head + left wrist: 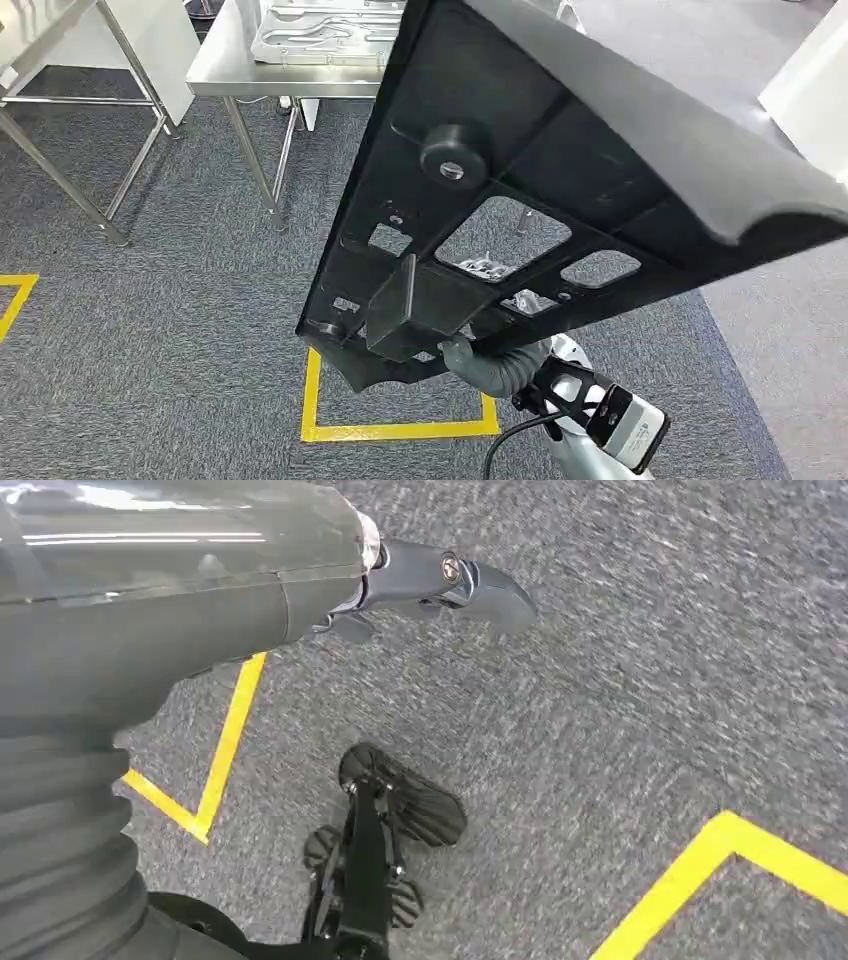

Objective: Take the parts from the cabinet and place them on the table.

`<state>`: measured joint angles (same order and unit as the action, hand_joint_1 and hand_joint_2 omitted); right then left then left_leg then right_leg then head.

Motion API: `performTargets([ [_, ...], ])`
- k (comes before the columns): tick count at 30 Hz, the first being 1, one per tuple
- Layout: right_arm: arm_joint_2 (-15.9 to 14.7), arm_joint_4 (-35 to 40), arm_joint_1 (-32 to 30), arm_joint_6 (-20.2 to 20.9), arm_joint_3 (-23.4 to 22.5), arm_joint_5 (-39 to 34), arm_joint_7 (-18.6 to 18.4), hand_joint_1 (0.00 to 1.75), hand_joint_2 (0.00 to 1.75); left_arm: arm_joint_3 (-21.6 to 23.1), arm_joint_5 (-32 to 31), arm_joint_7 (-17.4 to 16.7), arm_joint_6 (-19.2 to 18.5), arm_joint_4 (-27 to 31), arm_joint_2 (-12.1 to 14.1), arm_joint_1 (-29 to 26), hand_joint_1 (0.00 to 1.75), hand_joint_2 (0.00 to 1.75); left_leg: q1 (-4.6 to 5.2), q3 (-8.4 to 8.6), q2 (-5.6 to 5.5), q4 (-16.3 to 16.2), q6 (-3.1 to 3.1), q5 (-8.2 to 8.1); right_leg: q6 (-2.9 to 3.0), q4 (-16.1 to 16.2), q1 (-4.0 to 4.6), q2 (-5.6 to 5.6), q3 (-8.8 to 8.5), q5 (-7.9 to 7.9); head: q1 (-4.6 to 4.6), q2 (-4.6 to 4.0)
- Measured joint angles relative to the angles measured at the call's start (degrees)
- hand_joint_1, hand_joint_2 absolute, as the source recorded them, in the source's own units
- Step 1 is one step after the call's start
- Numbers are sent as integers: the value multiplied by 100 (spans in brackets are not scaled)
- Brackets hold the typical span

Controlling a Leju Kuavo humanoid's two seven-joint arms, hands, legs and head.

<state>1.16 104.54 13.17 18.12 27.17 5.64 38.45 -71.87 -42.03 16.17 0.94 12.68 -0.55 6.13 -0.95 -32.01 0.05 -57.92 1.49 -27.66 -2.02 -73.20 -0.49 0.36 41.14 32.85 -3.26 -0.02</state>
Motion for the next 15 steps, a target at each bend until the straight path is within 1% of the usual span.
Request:
performTargets([
  [1,-2,-4,-31,0,-6,7,20,175,175,0,0,0,0,0,4,-5,0,175,4,24,-2,-2,0,-28,-1,-218,-4,0,172,-28,0,0],
  [2,-2,-4,-41,7,-6,7,33,175,175,0,0,0,0,0,7,-14,0,175,6,64,-3,-2,-6,-59,9,-142,-5,-1,190,-183,0,0],
  [3,-2,-4,-39,11,-6,7,35,175,175,0,0,2,0,0,9,-16,0,175,10,121,-5,-2,-16,-98,30,171,-3,-2,82,-441,0,0],
  [4,-2,-4,-39,13,-9,6,37,175,175,0,0,4,0,0,9,-14,0,175,13,195,-6,0,-27,-141,68,670,2,-3,-135,-761,0,0],
  [5,-2,-4,-38,15,-11,6,39,175,175,0,0,9,0,0,7,-13,0,175,14,265,-6,3,-41,-188,118,1171,18,-9,-350,-1031,0,0],
  [6,-2,-4,-35,18,-13,7,39,175,175,0,0,11,0,0,7,-14,0,175,15,296,-3,26,-62,-223,146,1310,43,-25,-453,-917,0,0],
  [7,-2,-7,-24,26,-13,7,41,175,175,0,0,15,-4,0,7,-3,0,175,35,307,-9,16,-113,-260,173,1480,77,-36,-527,-847,0,0],
  [9,-2,-9,-11,31,-15,-2,48,175,175,0,0,22,0,0,9,0,0,175,17,346,12,78,-175,-303,214,1444,95,-24,-534,-764,-2,0],
  [10,-2,-9,-8,31,-15,-7,48,175,175,0,0,20,0,0,9,18,0,175,29,406,26,124,-211,-330,243,1490,92,-9,-577,-736,0,0],
  [11,9,-4,-8,33,-15,-18,50,175,175,0,0,17,2,4,20,36,0,175,12,467,17,104,-225,-361,264,1581,9,-10,-709,-735,0,0],
  [12,9,-6,10,46,-15,-37,52,175,175,0,0,26,4,4,17,42,0,175,17,409,20,-98,-250,-371,294,1636,20,-12,-818,-695,-7,0],
  [13,13,-7,44,48,-15,-46,52,175,175,0,0,26,13,4,17,40,0,175,12,154,15,-557,-285,-505,344,1652,22,-30,-904,-643,-7,0],
  [14,13,-7,52,50,-15,-46,52,175,175,0,0,22,24,4,24,34,0,175,12,-194,15,-1081,-314,-641,344,1652,23,-29,-976,-575,-7,0],
  [15,13,-15,42,52,-15,-46,52,175,175,0,0,24,26,4,33,9,0,175,12,-557,16,-1561,-338,-739,350,1652,26,-26,-1051,-500,-7,0],
])
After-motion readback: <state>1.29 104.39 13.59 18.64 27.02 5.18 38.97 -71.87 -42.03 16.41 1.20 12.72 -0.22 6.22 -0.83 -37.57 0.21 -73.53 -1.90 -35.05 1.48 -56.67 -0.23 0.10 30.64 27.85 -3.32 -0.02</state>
